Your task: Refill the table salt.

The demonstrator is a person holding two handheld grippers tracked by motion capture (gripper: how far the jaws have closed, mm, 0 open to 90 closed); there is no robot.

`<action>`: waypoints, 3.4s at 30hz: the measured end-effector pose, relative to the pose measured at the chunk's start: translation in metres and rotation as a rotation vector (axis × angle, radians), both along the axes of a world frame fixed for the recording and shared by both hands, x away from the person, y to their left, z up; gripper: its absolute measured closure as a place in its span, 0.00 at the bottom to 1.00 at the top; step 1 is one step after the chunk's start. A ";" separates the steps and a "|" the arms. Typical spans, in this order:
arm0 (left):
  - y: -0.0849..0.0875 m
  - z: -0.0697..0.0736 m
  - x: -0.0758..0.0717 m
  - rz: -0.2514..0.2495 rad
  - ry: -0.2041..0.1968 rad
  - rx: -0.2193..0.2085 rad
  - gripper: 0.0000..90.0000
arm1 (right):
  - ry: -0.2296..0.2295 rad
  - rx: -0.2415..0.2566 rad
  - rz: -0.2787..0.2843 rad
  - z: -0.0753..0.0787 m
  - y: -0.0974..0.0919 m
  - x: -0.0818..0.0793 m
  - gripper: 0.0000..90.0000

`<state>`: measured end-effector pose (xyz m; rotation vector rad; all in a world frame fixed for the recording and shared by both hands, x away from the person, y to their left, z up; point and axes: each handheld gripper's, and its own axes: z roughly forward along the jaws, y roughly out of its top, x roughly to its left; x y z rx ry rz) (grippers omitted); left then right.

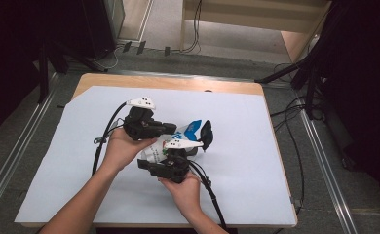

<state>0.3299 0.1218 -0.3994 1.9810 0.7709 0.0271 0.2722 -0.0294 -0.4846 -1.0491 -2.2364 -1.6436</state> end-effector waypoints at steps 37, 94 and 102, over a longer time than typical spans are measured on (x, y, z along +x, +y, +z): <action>0.001 0.004 -0.004 0.040 -0.035 -0.011 1.00 | -0.017 -0.028 -0.014 -0.009 0.001 -0.001 0.72; 0.000 0.004 -0.003 0.025 -0.048 -0.023 0.98 | -0.007 0.008 0.014 0.005 0.001 -0.001 0.71; -0.001 0.004 -0.004 0.024 -0.046 -0.026 0.97 | -0.008 0.007 0.018 0.006 0.002 -0.001 0.72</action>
